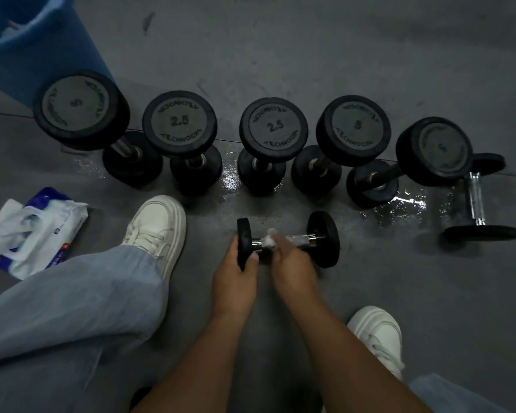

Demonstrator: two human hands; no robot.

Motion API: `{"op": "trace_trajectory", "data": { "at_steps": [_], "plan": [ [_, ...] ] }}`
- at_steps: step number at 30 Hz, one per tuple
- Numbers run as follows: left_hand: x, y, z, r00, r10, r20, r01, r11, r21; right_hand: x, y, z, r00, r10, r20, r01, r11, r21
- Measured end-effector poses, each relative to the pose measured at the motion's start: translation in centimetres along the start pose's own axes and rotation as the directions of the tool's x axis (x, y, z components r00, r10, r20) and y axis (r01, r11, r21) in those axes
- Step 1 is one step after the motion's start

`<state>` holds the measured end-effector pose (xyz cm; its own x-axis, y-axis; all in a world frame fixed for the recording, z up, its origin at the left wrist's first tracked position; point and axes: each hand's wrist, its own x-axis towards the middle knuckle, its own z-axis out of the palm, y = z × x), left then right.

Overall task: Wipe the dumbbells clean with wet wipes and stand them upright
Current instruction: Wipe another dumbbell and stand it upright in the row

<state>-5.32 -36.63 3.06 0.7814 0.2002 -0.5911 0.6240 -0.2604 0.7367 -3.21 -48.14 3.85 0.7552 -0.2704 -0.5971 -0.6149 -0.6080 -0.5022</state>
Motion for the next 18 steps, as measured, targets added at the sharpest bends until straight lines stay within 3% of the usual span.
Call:
{"op": "trace_trajectory", "data": {
  "at_steps": [3,6,9,11,12,15,18],
  "plan": [
    [-0.2,0.9,-0.1,0.998,-0.001,-0.062,0.004,0.999,0.051,0.4,0.9,-1.2,0.984,0.114,-0.137,-0.101,0.990,0.095],
    [-0.9,1.8,-0.2,0.995,0.001,-0.102,0.014,0.989,0.145,-1.0,0.2,-0.4,0.994,0.093,0.064,-0.093,0.996,-0.001],
    [-1.2,2.0,-0.5,0.993,-0.029,-0.111,0.052,0.977,0.208,-1.4,-0.3,-1.3,0.986,0.161,0.052,-0.167,0.974,0.152],
    [-1.5,1.6,-0.5,0.994,-0.021,-0.109,0.046,0.972,0.228,-1.6,0.5,-1.8,0.977,0.206,-0.056,-0.181,0.941,0.287],
    [-1.7,1.4,-0.5,0.995,-0.022,-0.098,0.044,0.971,0.233,-2.0,0.7,-1.7,0.977,0.203,-0.058,-0.181,0.948,0.261],
    [-2.6,0.8,-0.8,0.998,-0.035,-0.054,0.046,0.976,0.215,-3.2,1.0,-0.8,0.985,0.115,0.125,-0.140,0.968,0.209],
    [-3.4,0.5,-1.2,0.999,-0.031,-0.007,0.032,0.981,0.193,-3.5,1.1,-1.6,0.985,0.169,0.040,-0.173,0.940,0.293]
  ]
}}
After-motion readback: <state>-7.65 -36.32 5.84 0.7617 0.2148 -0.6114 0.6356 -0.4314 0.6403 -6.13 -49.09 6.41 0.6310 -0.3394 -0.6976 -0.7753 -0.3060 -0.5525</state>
